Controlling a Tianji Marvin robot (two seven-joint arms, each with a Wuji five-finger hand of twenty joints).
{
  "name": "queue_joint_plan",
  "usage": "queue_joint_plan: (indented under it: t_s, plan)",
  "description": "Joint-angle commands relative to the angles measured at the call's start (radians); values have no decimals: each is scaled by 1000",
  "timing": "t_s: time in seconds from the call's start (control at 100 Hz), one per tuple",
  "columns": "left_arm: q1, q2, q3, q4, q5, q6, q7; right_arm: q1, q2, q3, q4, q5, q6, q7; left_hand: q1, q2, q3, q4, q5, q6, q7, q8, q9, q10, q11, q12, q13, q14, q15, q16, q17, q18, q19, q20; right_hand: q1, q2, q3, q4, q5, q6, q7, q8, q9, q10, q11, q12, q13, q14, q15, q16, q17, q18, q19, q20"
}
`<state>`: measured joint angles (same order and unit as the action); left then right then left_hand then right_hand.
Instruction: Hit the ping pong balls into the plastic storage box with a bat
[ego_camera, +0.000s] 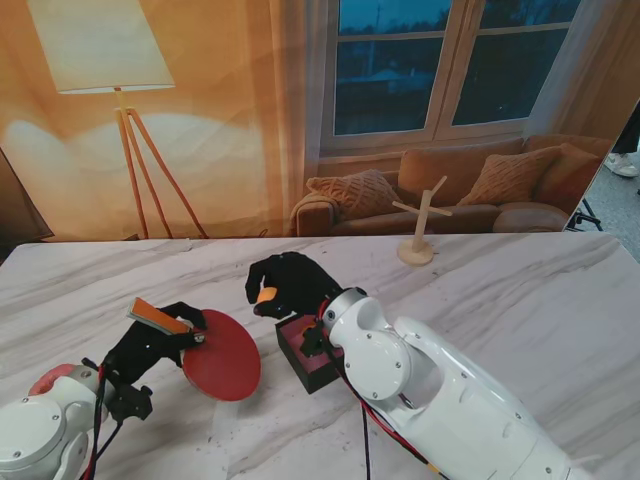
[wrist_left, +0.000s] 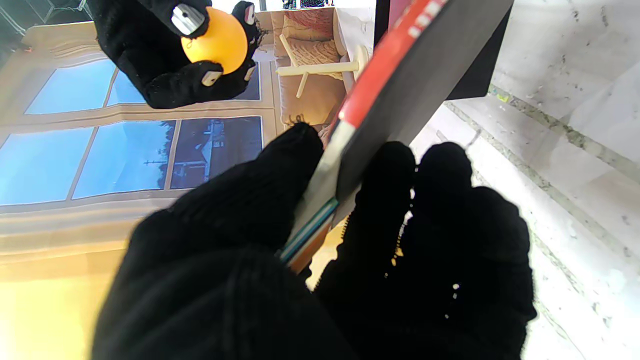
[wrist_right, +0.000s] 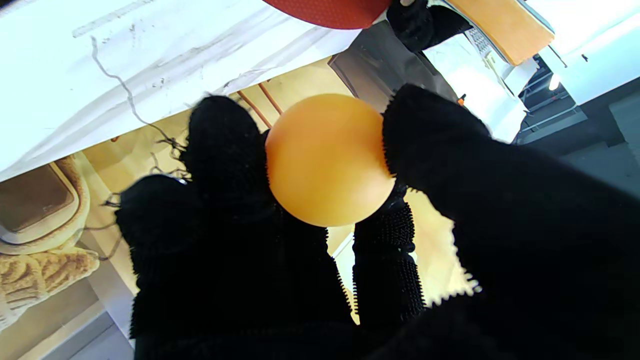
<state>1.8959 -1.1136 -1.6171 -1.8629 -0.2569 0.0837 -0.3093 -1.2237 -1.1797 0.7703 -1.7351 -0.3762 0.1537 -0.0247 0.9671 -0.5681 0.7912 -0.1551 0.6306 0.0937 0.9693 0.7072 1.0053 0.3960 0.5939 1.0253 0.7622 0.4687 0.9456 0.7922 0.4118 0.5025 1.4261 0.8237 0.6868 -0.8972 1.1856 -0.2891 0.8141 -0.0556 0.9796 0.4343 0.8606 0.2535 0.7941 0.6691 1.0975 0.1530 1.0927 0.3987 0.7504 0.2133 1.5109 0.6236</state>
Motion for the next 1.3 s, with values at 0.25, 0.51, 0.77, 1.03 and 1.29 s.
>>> queue_joint_plan:
  t_s: [0.25, 0.51, 0.77, 1.03, 1.29]
  plan:
    - [-11, -7, 18, 11, -14, -11, -4, 28, -25, -29, 11, 26, 15, -5, 71, 25, 81, -8, 31, -14, 16, -6, -29, -154, -60, 9, -4, 47, 11, 1, -24, -96, -18, 5, 98, 93, 73, 21, 48, 37, 86, 16, 21, -82, 43, 14, -34, -98, -6, -1, -33, -62, -5, 15]
    - [-29, -16, 42, 23, -33, -7, 28, 36, -29, -34, 21, 29, 8, -12, 71, 27, 78, -9, 28, -13, 18, -6, -30, -151, -62, 10, -5, 50, 9, 3, -25, -95, -20, 6, 65, 90, 67, 17, 12, 29, 62, 10, -16, -93, 20, 1, -81, -81, -58, -15, -97, -56, -61, -1]
    - [-39, -19, 54, 27, -45, -11, 37, 40, -28, -36, 30, 33, -1, -6, 69, 27, 77, -9, 26, -10, 17, -7, -31, -149, -63, 10, -5, 51, 9, 4, -25, -94, -21, 7, -40, 72, 75, -2, -68, 13, 11, 7, -117, -118, -3, -35, -157, -91, -129, 31, -203, -39, -148, -20]
    - [-51, -21, 69, 30, -53, -9, 43, 51, -33, -42, 54, 40, 8, -8, 69, 28, 77, -9, 24, -8, 17, -8, -32, -147, -64, 10, -8, 53, 8, 4, -28, -92, -23, 7, -128, 102, 63, 6, -104, 11, -93, 36, -205, -134, -42, -88, -278, -84, -274, 40, -332, -31, -240, -51]
    - [-52, -20, 67, 32, -44, -12, 45, 62, -32, -43, 72, 41, 7, 0, 71, 28, 76, -10, 24, -6, 18, -7, -33, -144, -64, 10, -9, 55, 8, 4, -29, -90, -25, 8, -232, 141, 41, 156, -122, 15, -291, 164, -310, -150, -95, -106, -416, -86, -392, 30, -462, -13, -325, -35]
